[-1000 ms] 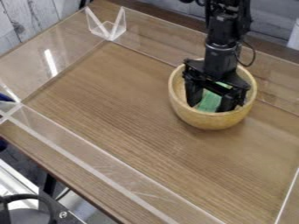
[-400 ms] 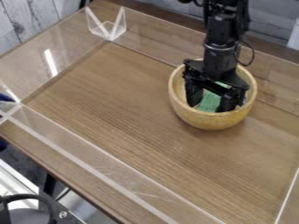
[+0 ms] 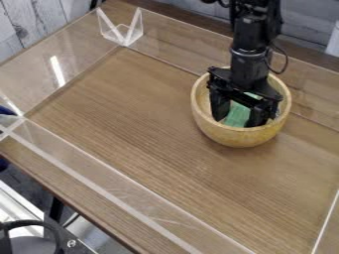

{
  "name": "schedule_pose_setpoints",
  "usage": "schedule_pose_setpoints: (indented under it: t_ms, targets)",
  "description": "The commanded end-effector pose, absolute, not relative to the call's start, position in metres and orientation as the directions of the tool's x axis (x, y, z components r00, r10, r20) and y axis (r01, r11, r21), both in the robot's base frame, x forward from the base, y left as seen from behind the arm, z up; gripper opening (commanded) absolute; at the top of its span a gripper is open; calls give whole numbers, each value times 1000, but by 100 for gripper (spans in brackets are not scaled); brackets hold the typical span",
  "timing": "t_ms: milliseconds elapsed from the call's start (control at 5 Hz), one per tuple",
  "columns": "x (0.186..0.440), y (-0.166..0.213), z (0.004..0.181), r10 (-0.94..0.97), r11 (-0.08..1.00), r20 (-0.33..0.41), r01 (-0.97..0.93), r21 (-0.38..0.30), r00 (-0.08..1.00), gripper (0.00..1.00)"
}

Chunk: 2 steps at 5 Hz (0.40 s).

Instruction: Remove the green block from inside the brown bowl and put it on the table

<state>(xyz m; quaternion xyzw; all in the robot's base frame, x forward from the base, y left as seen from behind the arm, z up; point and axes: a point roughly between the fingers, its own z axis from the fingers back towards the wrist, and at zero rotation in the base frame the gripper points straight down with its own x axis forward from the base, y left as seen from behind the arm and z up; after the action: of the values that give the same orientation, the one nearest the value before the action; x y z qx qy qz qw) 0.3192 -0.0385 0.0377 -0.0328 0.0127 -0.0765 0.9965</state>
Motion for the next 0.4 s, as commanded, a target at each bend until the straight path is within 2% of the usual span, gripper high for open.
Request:
schedule_pose_setpoints:
  t_ms: [0, 200]
  targets:
    - [333, -37, 62, -159, 985, 76, 163, -63, 984, 100]
    - [336, -36, 63, -157, 985, 89, 163, -63, 983, 100]
